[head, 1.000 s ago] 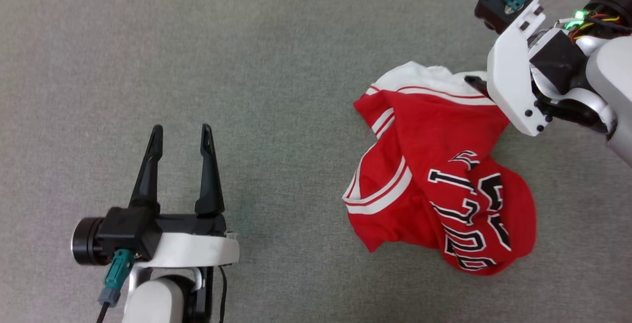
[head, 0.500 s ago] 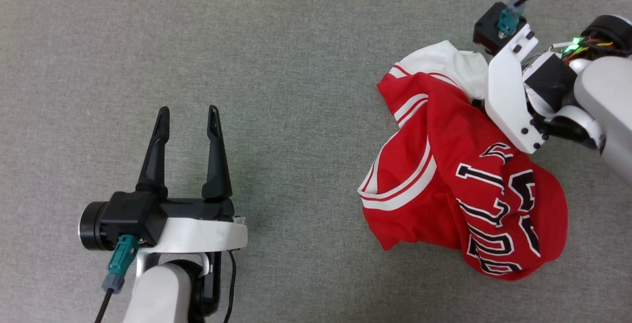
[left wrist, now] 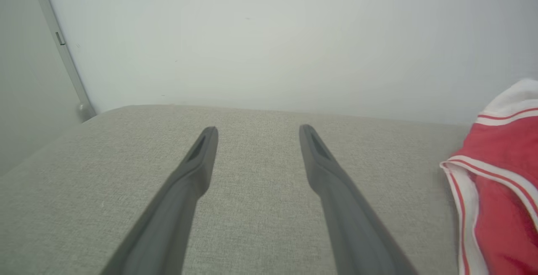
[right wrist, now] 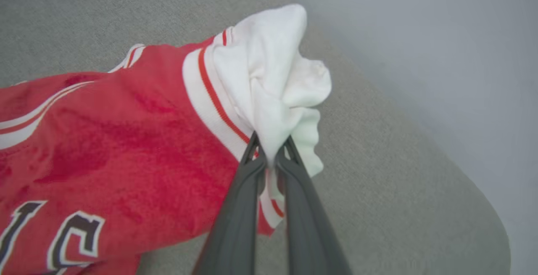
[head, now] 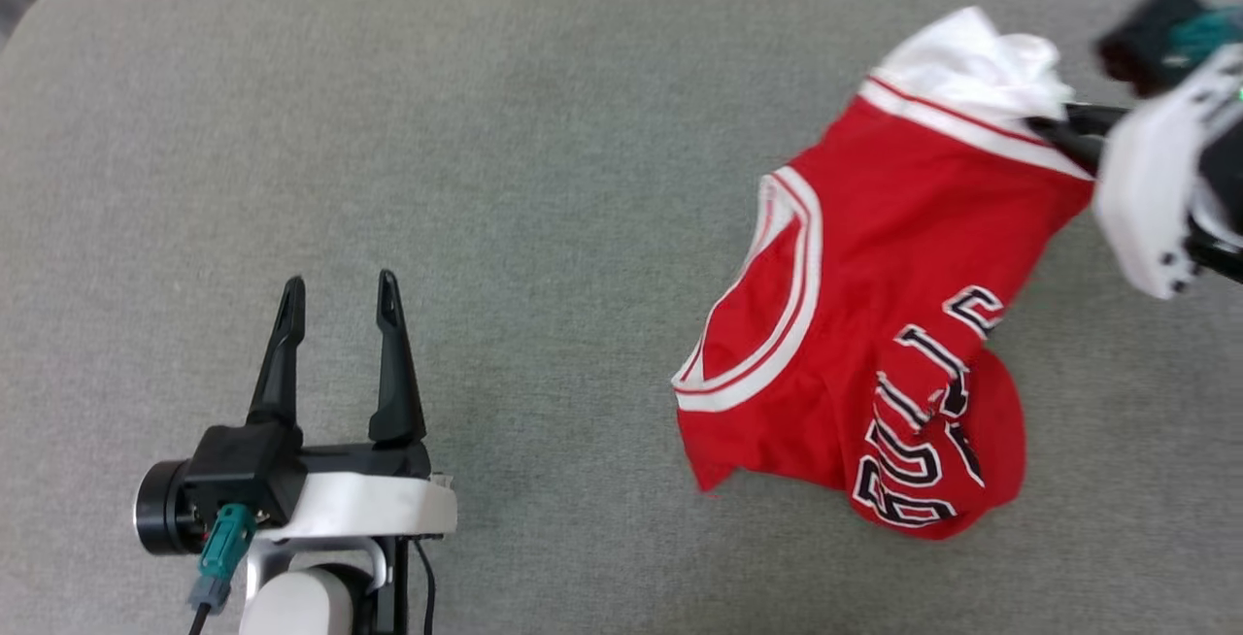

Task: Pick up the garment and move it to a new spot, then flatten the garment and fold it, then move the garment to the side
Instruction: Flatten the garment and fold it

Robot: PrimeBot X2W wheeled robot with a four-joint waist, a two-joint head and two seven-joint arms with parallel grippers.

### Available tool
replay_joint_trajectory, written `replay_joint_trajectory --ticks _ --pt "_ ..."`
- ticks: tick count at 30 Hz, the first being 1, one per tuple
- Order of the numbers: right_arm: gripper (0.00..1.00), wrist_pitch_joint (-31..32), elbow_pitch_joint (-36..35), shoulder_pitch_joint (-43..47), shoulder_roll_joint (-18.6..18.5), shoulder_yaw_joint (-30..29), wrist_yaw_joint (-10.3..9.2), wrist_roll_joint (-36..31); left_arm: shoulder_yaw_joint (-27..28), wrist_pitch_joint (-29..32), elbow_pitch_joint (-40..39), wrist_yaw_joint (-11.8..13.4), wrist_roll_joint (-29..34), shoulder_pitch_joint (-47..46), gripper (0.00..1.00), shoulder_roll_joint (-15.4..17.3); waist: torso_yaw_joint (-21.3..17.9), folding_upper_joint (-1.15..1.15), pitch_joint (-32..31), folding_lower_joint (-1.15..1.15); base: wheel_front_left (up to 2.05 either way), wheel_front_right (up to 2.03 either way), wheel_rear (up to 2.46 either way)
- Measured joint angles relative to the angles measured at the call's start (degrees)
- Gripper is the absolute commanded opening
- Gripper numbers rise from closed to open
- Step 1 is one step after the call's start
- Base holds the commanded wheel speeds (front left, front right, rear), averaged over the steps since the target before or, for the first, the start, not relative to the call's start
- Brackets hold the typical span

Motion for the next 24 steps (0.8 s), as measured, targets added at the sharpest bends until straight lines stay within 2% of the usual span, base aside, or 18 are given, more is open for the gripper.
replay_joint_trajectory --ticks 3,4,8,11,16,17,18,22,23,24 --pt "0.0 -3.8 -0.9 4.6 -4.4 -2.6 0.0 1.9 0.5 0.0 -0.1 -0.1 0.4 1.4 1.0 0.0 -1.2 0.0 -1.7 0.0 0.0 0.0 0.0" --pt "0.0 -6.3 -0.8 10.9 -8.4 -4.6 0.0 2.5 0.5 0.0 -0.1 -0.3 0.5 2.2 1.0 0.0 -2.5 0.0 -2.8 0.0 0.0 0.0 0.0" --pt "0.0 -8.6 1.6 20.2 -11.5 -7.2 0.0 3.9 0.7 0.0 0.0 -0.7 0.9 2.7 1.0 0.0 -3.9 0.0 -3.7 -0.01 0.0 0.0 0.0" --pt "0.0 -9.7 5.0 28.0 -11.3 -9.2 0.0 6.9 0.8 0.0 0.1 -0.8 1.0 2.7 1.0 0.0 -4.7 0.0 -3.9 -0.01 0.0 0.0 0.0" --pt "0.0 -11.8 11.3 36.4 -7.5 -11.4 0.02 9.0 0.6 0.0 0.6 -1.3 1.4 2.7 1.0 0.0 -5.1 0.0 -3.7 -0.01 0.0 0.0 0.0" --pt "1.0 -16.0 14.2 38.6 -4.4 -14.4 0.0 8.7 0.9 0.0 1.4 -1.7 1.7 2.7 1.0 0.0 -5.3 0.0 -4.5 -0.01 0.0 0.0 0.0" --pt "1.0 -16.0 14.2 38.6 -4.4 -14.4 0.0 8.7 0.9 0.0 1.4 -1.7 1.7 2.7 1.0 0.0 -5.3 0.0 -4.5 -0.01 0.0 0.0 0.0" --pt "1.0 -24.3 14.1 38.5 -2.3 -18.5 0.02 3.6 1.5 0.0 2.1 -2.0 2.1 3.6 1.0 0.0 -5.6 0.0 -6.4 -0.01 0.0 0.0 0.0" --pt "1.0 -28.9 13.9 37.9 -1.2 -22.9 0.01 0.4 1.9 0.0 2.2 -2.3 2.5 3.7 1.0 0.0 -5.8 0.0 -7.5 -0.01 0.0 0.0 0.0" --pt "1.0 -30.0 13.9 37.8 -0.7 -24.8 0.01 -1.3 2.1 0.0 2.2 -2.7 2.6 3.7 1.0 0.0 -5.8 0.0 -7.8 -0.01 0.0 0.0 0.0"
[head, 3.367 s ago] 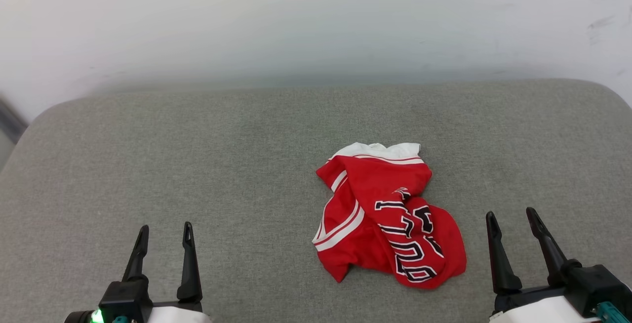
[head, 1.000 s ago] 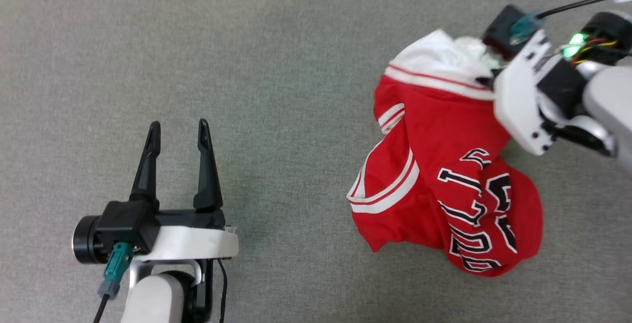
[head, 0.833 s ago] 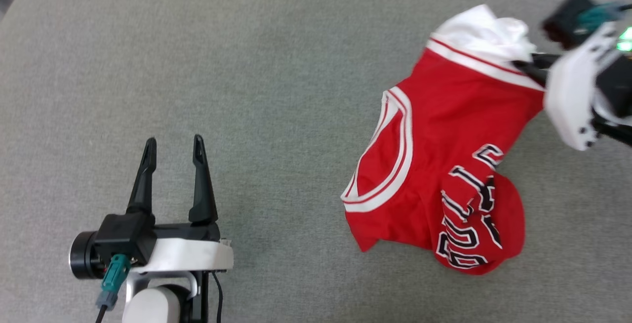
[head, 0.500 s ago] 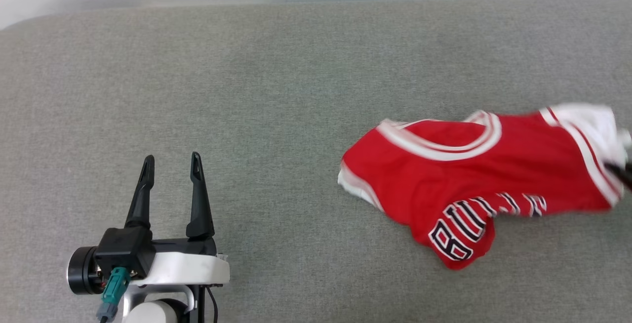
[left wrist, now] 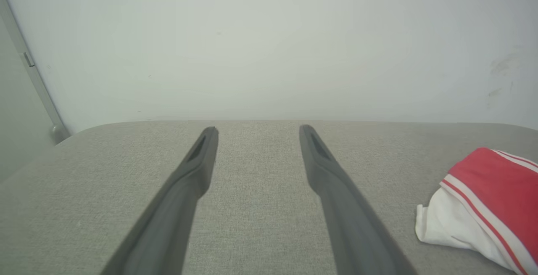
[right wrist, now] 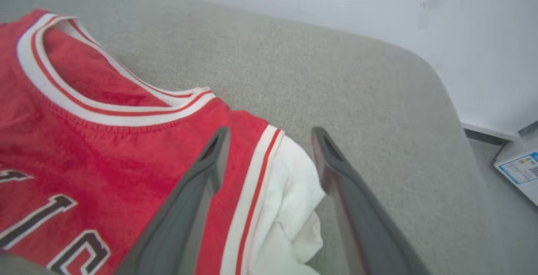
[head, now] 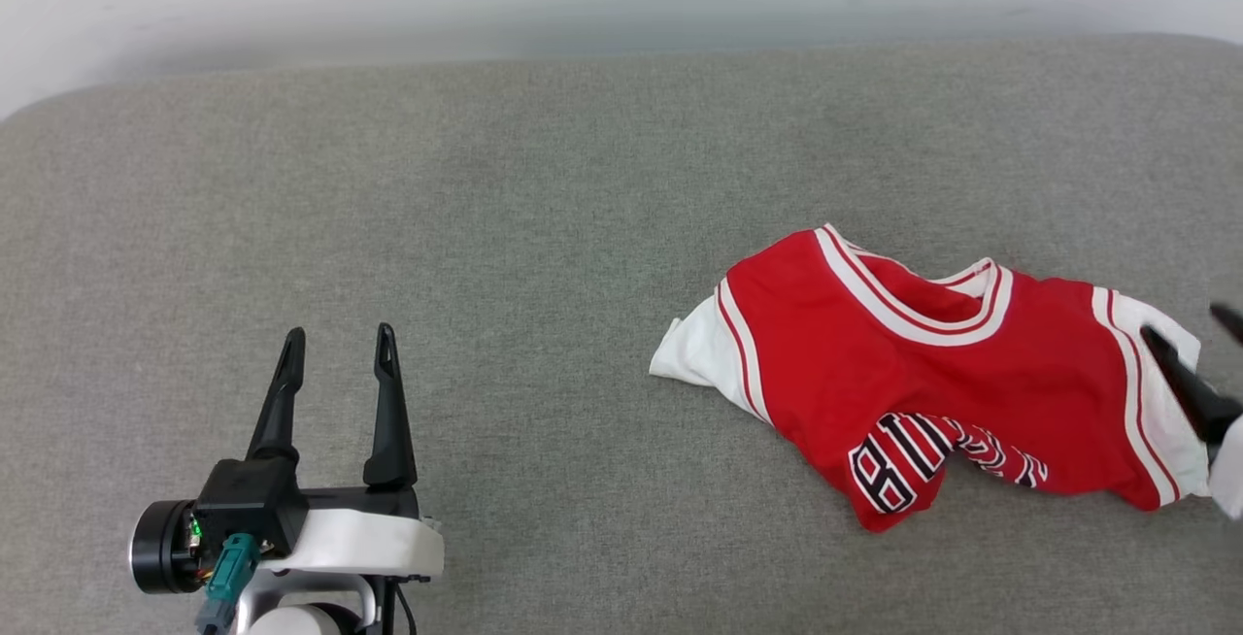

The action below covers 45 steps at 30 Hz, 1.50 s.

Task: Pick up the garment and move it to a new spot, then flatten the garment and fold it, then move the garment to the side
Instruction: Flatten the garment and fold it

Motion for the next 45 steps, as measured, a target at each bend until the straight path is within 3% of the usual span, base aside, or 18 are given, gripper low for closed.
replay_joint_trajectory --ticks 4,7,11,15,19,25,31,35,36,37,41,45 --pt "1.0 -1.6 -1.6 0.1 3.8 -9.1 0.0 -6.9 0.8 0.0 0.5 -1.5 0.8 -0.6 1.0 0.1 -0.2 0.0 -1.0 0.0 0.0 0.0 0.0" --pt "1.0 -1.8 -6.8 1.9 8.0 -20.2 -0.01 -14.6 1.6 0.0 0.8 -2.9 0.9 -2.5 1.0 0.8 -0.4 0.0 -1.6 0.0 0.0 0.0 0.0" --pt "1.0 -1.8 -16.3 10.2 16.3 -34.5 0.0 -25.4 1.8 0.0 1.6 -5.2 1.4 -5.9 1.0 2.3 -0.5 0.0 -2.2 0.0 0.0 0.0 0.0" --pt "1.0 -1.8 -25.8 17.9 24.5 -43.3 -0.01 -33.1 0.6 0.0 4.4 -7.3 0.9 -10.6 1.0 4.2 -0.4 0.0 -2.5 0.0 0.0 0.0 0.0" --pt "1.0 -1.8 -31.7 23.4 29.4 -46.2 -0.01 -37.0 -2.6 4.0 6.9 -8.8 -1.0 -17.1 1.0 7.3 -0.4 0.0 -2.2 0.0 0.0 0.0 0.0" --pt "1.0 -1.8 -35.2 25.8 32.3 -47.2 -0.01 -40.1 -12.6 18.4 7.7 -9.4 -8.5 -28.4 1.0 12.9 -1.0 0.0 -0.8 0.0 0.0 0.0 0.0" --pt "1.0 -1.8 -36.2 25.9 33.3 -46.5 -0.01 -41.3 -25.7 34.4 5.7 -9.5 -21.2 -39.3 1.0 19.6 -2.0 0.0 1.5 0.0 0.0 0.0 0.0" --pt "1.0 -1.8 -36.4 24.6 33.5 -45.5 -0.01 -41.9 -34.6 44.9 5.7 -9.5 -28.8 -45.5 1.0 22.6 -2.9 0.0 3.3 0.01 0.0 0.0 0.0" --pt "1.0 -1.8 -36.4 24.6 33.5 -45.5 -0.01 -41.9 -34.6 44.9 5.7 -9.5 -28.8 -45.5 1.0 22.6 -2.9 0.0 3.3 0.01 0.0 0.0 0.0" --pt "1.0 -1.8 -36.4 23.8 33.5 -45.0 -0.01 -42.2 -38.8 49.1 5.7 -9.5 -32.1 -48.3 1.0 23.7 -3.4 0.0 4.3 0.01 0.0 0.0 0.0" --pt "1.0 -1.8 -36.4 22.2 33.6 -44.1 0.0 -42.3 -47.7 56.0 5.6 -9.5 -37.2 -53.4 1.0 25.5 -4.5 0.0 6.5 0.01 0.0 0.0 0.0" --pt "1.0 -1.8 -36.5 20.5 33.7 -43.6 -0.01 -42.5 -55.7 59.2 6.4 -9.5 -40.5 -57.2 1.0 26.4 -5.7 0.0 8.9 0.01 0.0 0.0 0.0"
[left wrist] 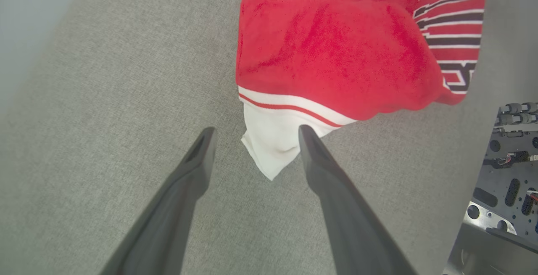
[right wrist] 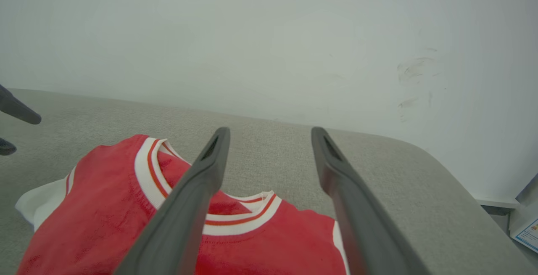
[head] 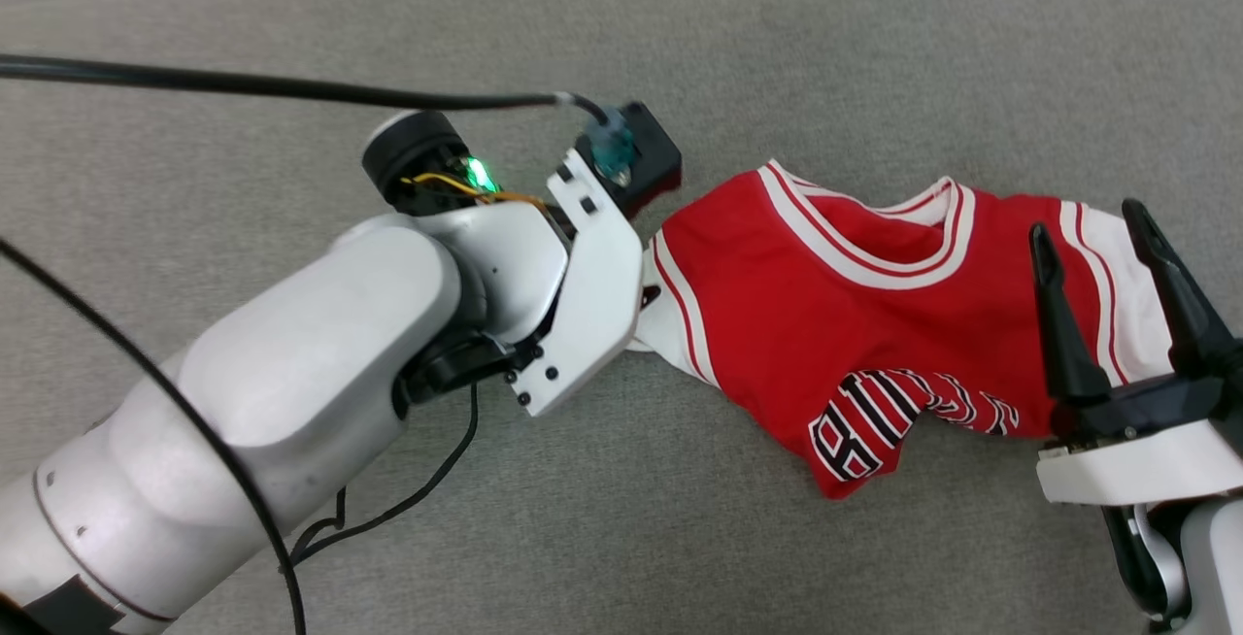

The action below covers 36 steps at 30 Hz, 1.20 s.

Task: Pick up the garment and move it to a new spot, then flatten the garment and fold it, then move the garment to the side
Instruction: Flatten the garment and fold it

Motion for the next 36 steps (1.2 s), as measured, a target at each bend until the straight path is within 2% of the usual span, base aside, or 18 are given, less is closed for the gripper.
replay_joint_trajectory --ticks 8,14,15,16,21,25,29,36 --pt "1.0 0.0 0.2 -2.9 0.7 1.1 0.0 -0.2 -12.9 -0.3 7.1 0.0 -2.5 -3.7 1.0 0.1 -2.4 0.0 4.7 0.0 0.0 0.0 0.0" --pt "1.0 0.0 0.5 -3.8 1.3 1.5 0.0 -0.6 -14.4 -1.7 9.3 -0.2 -3.2 -4.5 0.98 0.5 -3.9 0.0 6.7 0.0 0.0 0.0 0.0" --pt "1.0 0.0 0.5 -3.8 1.3 1.5 0.0 -0.6 -14.5 -2.2 9.2 -0.1 -3.1 -4.5 0.21 0.5 -3.9 0.0 6.7 0.0 0.0 0.0 0.0" --pt "1.0 0.0 0.6 -3.7 1.4 1.3 0.0 -0.7 -14.6 -2.8 9.1 -0.1 -3.1 -4.6 0.0 0.6 -3.8 0.0 6.5 0.0 0.0 0.0 0.0" --pt "1.0 0.0 1.4 -2.7 1.4 0.7 0.01 -0.9 -15.6 -7.6 7.8 0.0 -4.6 -4.9 0.0 1.2 -2.6 0.0 4.6 0.0 0.0 0.0 0.0" --pt "1.0 0.0 1.9 -1.4 1.2 0.4 0.0 -0.9 -14.1 -12.5 5.4 0.0 -7.1 -6.0 0.0 4.4 -0.8 0.0 2.2 0.0 0.0 0.0 0.0" --pt "1.0 0.0 2.3 0.2 0.9 0.4 0.01 -0.9 -11.4 -14.4 2.0 0.3 -9.7 -5.6 0.0 9.9 1.4 0.0 -0.2 0.0 0.0 0.0 0.0" --pt "1.0 0.0 2.3 1.1 0.2 0.6 0.0 -0.9 -7.3 -14.5 -2.8 5.3 -14.4 -2.4 0.0 22.2 5.2 0.0 -2.6 0.0 0.0 0.0 0.0"
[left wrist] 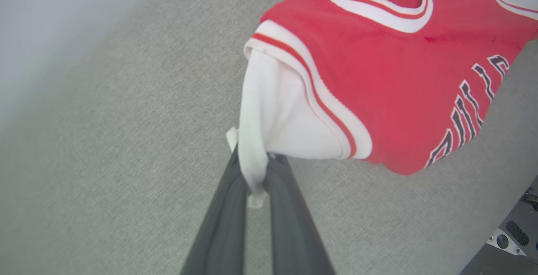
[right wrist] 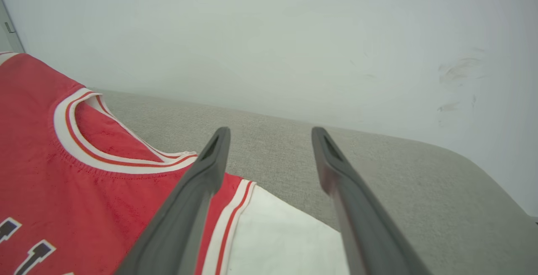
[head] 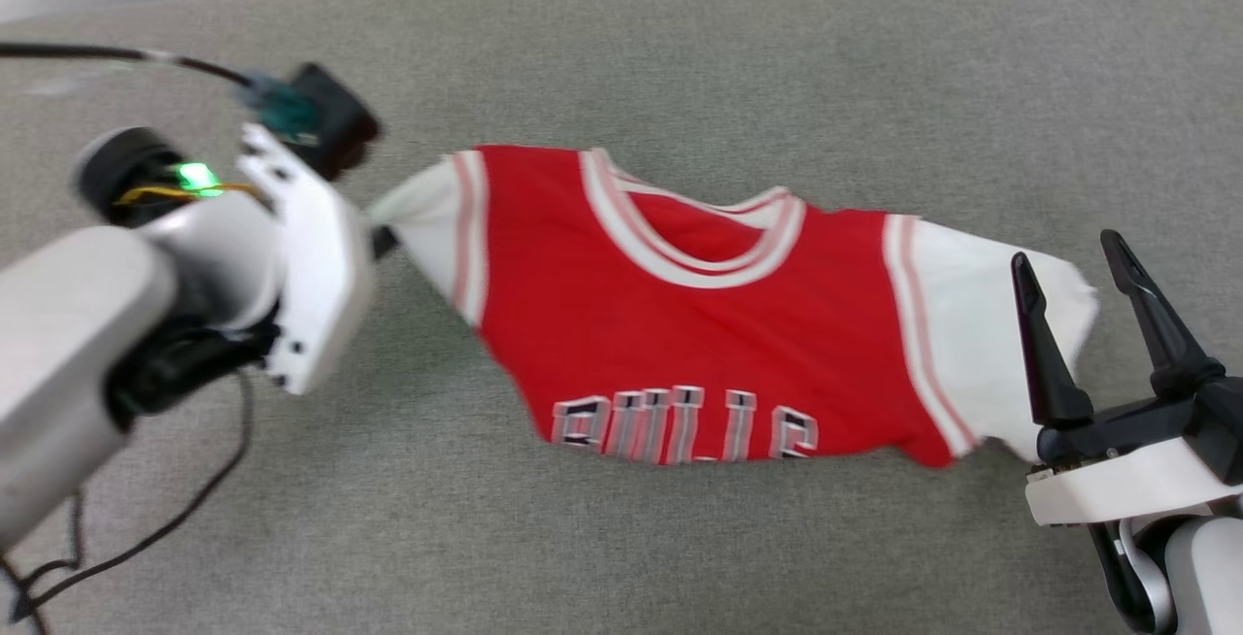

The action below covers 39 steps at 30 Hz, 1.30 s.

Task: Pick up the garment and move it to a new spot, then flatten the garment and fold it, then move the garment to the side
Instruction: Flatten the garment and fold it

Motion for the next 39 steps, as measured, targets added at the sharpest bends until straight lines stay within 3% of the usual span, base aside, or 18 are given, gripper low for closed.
replay_joint_trajectory --ticks 4,9,16,21,22,23,24,30,36,39 --pt "1.0 0.0 -0.1 -0.1 -0.5 0.3 0.0 0.0 1.9 -0.3 1.5 2.6 -2.3 1.7 0.0 4.6 0.5 0.0 0.6 0.0 0.0 0.0 0.0" --pt "1.0 0.0 -0.1 -1.2 -0.9 0.8 0.0 0.2 2.6 -2.1 8.0 3.7 -5.1 4.5 0.0 5.8 -0.2 0.0 2.3 0.0 0.0 0.0 0.0" --pt "1.0 0.0 0.5 -2.4 -1.0 0.9 0.01 -0.2 2.8 -4.2 20.0 3.5 -9.0 7.9 0.0 1.9 -2.4 0.0 4.9 0.0 0.0 0.0 0.0" --pt "1.0 0.0 1.0 -2.6 -1.0 0.9 0.0 -0.3 3.2 -6.6 26.6 2.0 -9.7 8.4 0.0 -0.9 -3.7 0.0 5.4 0.0 0.0 0.0 0.0" --pt "1.0 0.0 1.1 -2.6 -1.0 0.8 0.01 -0.3 3.2 -7.6 27.5 1.6 -9.6 8.5 0.05 -1.5 -3.7 0.0 5.1 0.0 0.0 0.0 0.0" --pt "1.0 0.0 1.1 -2.6 -1.0 0.6 0.0 -0.3 3.3 -9.0 28.4 1.6 -9.1 8.5 0.47 -2.1 -3.6 0.0 4.8 0.0 0.0 0.0 0.0" --pt "1.0 0.0 1.2 -2.5 -1.0 0.4 0.01 -0.4 3.3 -10.3 29.0 1.4 -8.5 8.5 1.0 -2.6 -3.6 0.0 4.4 0.0 0.0 0.0 0.0" --pt "1.0 0.0 0.4 -2.5 -1.2 -0.1 0.01 -0.5 4.8 -23.7 28.2 2.1 -3.7 8.7 1.0 -3.2 -2.6 0.0 1.4 0.0 0.0 0.0 0.0" --pt "1.0 0.0 -0.8 -5.0 -3.5 -0.8 0.0 -0.5 7.5 -37.6 21.4 7.9 -1.1 13.6 1.0 -1.7 -0.8 0.0 -1.6 0.0 0.0 0.0 0.0" --pt "1.0 0.0 -1.3 -6.3 -4.7 -0.8 0.01 -0.4 8.4 -41.5 17.1 11.2 -0.4 16.0 1.0 -1.4 0.6 0.0 -2.8 0.0 0.0 0.0 0.0"
